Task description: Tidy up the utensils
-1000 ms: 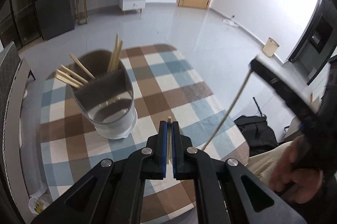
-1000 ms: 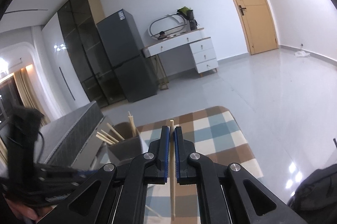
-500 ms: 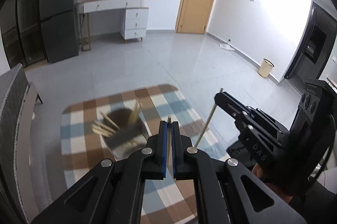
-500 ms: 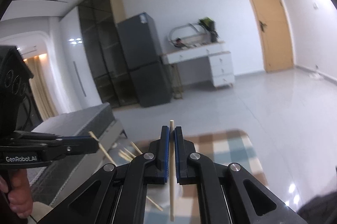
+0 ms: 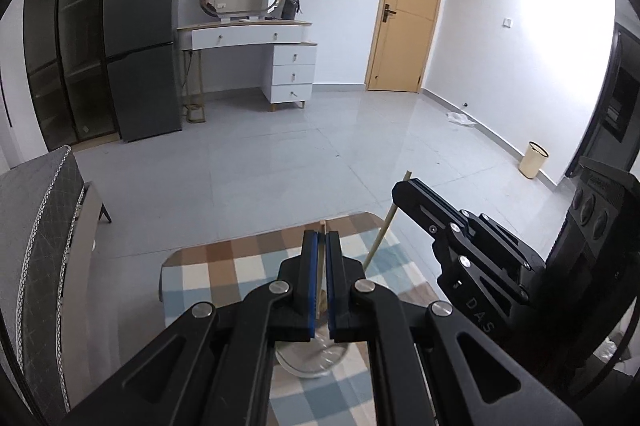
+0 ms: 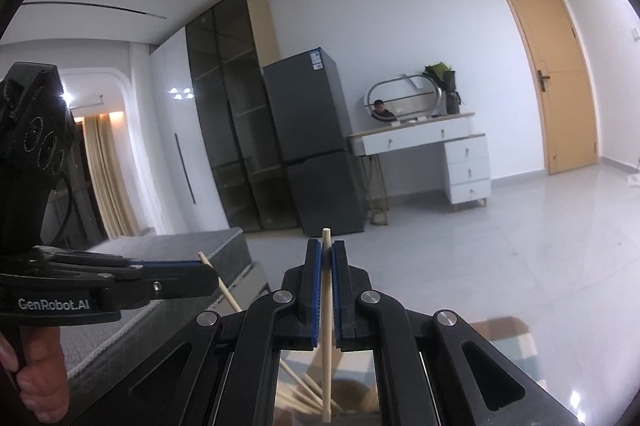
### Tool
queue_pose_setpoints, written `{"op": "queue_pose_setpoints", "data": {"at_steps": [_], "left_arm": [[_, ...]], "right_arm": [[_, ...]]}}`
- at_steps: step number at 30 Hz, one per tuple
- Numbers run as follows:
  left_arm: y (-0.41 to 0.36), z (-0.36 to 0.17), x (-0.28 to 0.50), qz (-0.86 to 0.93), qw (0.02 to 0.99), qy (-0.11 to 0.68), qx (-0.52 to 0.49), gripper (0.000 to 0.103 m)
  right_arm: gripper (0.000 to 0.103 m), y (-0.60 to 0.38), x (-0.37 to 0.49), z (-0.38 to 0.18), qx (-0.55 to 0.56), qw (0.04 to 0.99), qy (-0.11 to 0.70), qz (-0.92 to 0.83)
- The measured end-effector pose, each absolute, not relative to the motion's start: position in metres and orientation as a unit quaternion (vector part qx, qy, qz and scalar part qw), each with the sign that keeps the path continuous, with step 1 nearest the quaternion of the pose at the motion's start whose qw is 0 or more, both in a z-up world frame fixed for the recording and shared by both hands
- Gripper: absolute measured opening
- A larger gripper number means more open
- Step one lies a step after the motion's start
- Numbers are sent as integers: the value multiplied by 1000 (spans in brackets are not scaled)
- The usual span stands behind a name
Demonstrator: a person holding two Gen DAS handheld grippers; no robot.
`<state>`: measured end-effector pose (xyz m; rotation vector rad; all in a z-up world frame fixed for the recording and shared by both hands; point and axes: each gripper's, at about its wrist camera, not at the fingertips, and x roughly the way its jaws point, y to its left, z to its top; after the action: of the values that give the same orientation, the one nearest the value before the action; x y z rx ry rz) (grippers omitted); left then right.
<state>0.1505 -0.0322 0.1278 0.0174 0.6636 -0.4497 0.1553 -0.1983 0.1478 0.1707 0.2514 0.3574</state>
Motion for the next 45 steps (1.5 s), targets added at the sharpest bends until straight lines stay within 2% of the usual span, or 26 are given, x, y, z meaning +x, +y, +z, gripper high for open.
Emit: {"op": "queue_pose_setpoints", "data": {"at_steps": [9, 18, 24, 26, 27, 28, 29, 31, 33, 35, 36, 38, 40, 43, 45], "left_arm": [[-24, 78, 185, -213, 910, 355, -5, 0], [-23, 53, 184, -230, 898, 376, -5, 0], [-20, 40, 184, -222, 885, 409, -23, 1], [-15, 37, 180, -207, 883, 420, -43, 4], [-11, 38, 176, -200, 884, 420, -54, 12], [-9, 40, 172, -194, 885, 419, -58, 21], [-6, 43, 165, -188, 889, 412, -63, 26], [-2, 53, 151, -180, 899, 394, -68, 48], [3, 66, 131, -164, 912, 372, -63, 55], [3, 76, 116, -155, 920, 354, -62, 57], [3, 82, 106, -152, 923, 347, -62, 63], [5, 88, 95, -152, 927, 337, -66, 72], [4, 96, 79, -148, 934, 318, -69, 80], [3, 108, 56, -136, 944, 295, -61, 84], [5, 113, 46, -126, 950, 280, -63, 87]], "right_arm": [[4, -189, 187, 103, 75, 970, 147, 180], [5, -186, 181, 58, 44, 969, 163, 181], [13, -190, 176, 36, 51, 950, 229, 208], [23, -194, 165, 30, 46, 946, 246, 204], [23, -197, 160, 30, 47, 947, 247, 200], [28, -201, 153, 30, 47, 948, 248, 195], [34, -207, 142, 31, 49, 950, 248, 183], [39, -216, 126, 36, 61, 953, 244, 170], [46, -223, 111, 43, 73, 954, 241, 165], [60, -227, 91, 54, 71, 957, 227, 166], [64, -227, 86, 57, 68, 958, 221, 167], [80, -228, 68, 69, 63, 962, 205, 172], [84, -228, 53, 79, 65, 963, 189, 180], [96, -229, 34, 93, 65, 966, 171, 181], [99, -230, 23, 100, 67, 968, 158, 181]]}}
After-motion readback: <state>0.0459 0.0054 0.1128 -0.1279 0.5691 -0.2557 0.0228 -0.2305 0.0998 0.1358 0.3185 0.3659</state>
